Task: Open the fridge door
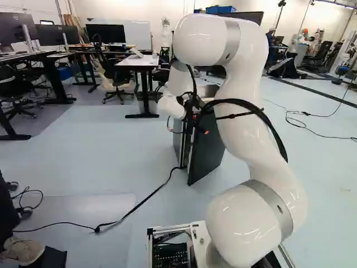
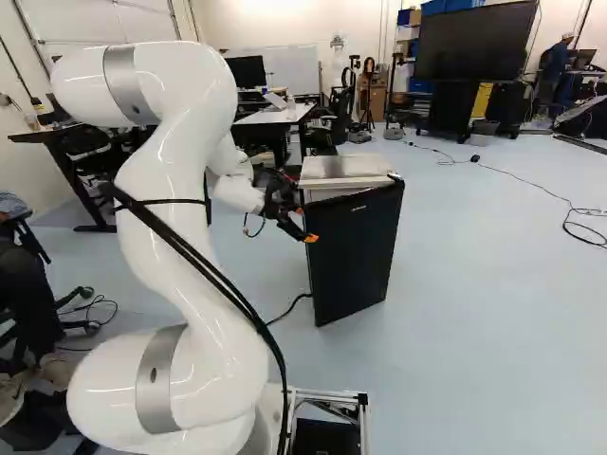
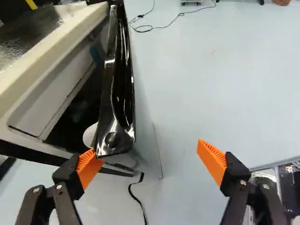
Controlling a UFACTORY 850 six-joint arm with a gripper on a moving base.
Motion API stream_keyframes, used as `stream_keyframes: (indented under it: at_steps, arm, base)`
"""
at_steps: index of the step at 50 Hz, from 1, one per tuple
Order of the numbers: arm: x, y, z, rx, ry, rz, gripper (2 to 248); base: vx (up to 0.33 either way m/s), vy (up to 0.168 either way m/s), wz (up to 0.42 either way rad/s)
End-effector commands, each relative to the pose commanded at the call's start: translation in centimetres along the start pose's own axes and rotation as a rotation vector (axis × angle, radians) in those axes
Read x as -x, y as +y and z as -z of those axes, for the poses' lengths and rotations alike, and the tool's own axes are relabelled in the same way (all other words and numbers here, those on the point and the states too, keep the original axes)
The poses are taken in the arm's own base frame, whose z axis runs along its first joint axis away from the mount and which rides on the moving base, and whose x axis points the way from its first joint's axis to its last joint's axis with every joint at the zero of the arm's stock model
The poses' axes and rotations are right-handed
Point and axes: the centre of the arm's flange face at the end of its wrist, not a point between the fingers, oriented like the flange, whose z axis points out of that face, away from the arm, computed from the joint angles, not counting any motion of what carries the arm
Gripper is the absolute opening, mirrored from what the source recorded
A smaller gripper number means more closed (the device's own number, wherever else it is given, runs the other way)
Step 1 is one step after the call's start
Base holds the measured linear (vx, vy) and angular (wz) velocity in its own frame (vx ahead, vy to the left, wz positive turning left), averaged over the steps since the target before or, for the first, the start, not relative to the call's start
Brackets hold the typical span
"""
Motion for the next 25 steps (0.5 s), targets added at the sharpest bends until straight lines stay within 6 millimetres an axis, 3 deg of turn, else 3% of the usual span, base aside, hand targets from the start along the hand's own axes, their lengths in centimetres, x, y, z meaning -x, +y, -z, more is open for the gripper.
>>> stream_keyframes:
  at_steps: [25]
  arm:
    - [0.4,5.9,0.2,0.189,-0.056,-0.077,247]
  base:
    - [0.0,0.0,0.0]
